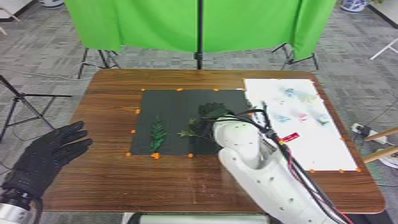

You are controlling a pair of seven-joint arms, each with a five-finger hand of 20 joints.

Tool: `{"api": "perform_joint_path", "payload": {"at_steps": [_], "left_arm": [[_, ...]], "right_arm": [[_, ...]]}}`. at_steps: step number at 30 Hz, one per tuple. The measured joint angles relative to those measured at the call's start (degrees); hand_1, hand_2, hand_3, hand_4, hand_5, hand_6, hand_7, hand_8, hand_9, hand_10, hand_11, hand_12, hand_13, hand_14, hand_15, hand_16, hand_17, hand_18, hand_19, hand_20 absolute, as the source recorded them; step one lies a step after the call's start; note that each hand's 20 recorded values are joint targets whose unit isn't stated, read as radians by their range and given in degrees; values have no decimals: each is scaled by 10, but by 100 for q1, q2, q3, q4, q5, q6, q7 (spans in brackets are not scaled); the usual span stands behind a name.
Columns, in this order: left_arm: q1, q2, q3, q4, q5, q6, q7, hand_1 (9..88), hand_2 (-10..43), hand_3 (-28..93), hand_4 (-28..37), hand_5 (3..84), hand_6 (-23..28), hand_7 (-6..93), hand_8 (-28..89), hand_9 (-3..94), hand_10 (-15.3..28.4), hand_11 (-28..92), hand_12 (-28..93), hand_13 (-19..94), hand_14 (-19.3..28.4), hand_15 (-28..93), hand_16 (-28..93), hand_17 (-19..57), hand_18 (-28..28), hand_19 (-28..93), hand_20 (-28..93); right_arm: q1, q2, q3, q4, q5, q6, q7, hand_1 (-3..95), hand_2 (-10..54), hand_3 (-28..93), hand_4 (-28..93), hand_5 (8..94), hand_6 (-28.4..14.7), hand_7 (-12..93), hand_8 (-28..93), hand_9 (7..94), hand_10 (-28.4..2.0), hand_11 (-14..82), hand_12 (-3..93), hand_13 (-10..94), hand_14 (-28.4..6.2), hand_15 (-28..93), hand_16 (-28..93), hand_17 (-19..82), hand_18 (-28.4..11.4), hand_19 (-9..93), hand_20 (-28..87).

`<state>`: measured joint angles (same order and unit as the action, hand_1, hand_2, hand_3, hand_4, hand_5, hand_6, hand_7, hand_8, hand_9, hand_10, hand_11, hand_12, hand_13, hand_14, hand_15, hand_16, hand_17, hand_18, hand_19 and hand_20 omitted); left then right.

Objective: Arrange flowers

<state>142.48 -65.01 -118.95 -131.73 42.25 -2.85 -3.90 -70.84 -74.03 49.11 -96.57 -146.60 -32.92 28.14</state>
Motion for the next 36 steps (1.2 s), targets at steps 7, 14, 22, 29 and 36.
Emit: {"api": "perform_joint_path", "payload": {"at_steps": [7,14,22,29,36], "left_arm": [[-33,30,26,31,-2,-22,-45,280,30,704,-257,394,41,215,-117,351,115,280,150,281,154,421,-45,-61,223,523,4],[-134,65,66,80,-1,-63,-122,280,29,705,-256,396,41,216,-117,352,116,284,149,280,155,425,-47,-61,223,523,2],[-194,107,98,101,-1,-75,-154,281,30,704,-256,396,42,215,-117,351,117,286,148,279,157,427,-48,-61,223,525,2],[-208,136,130,115,-5,-74,-158,282,31,703,-254,397,43,213,-116,351,120,283,148,278,157,427,-48,-62,223,525,2],[-240,173,164,135,-8,-74,-173,282,32,703,-254,397,44,210,-115,351,120,281,150,277,157,425,-47,-62,223,524,2]], "right_arm": [[66,-291,47,75,386,-379,478,283,32,837,-274,935,13,399,-144,937,-80,540,205,937,-20,772,232,555,-225,932,489],[70,-609,90,197,1106,-392,753,264,56,826,-271,937,11,402,-133,937,-78,556,193,937,-13,786,202,579,-222,932,492],[38,-772,53,332,884,-238,831,260,64,817,-271,937,11,405,-129,937,-76,560,189,937,-9,793,190,597,-223,932,491],[29,-876,163,388,1164,-196,1000,256,67,812,-266,937,11,400,-130,937,-74,558,189,937,-11,793,187,600,-221,932,488],[3,-991,267,420,1281,-112,1085,207,88,794,-270,937,7,378,-130,937,-77,550,187,937,-10,792,185,604,-224,932,490]]}}
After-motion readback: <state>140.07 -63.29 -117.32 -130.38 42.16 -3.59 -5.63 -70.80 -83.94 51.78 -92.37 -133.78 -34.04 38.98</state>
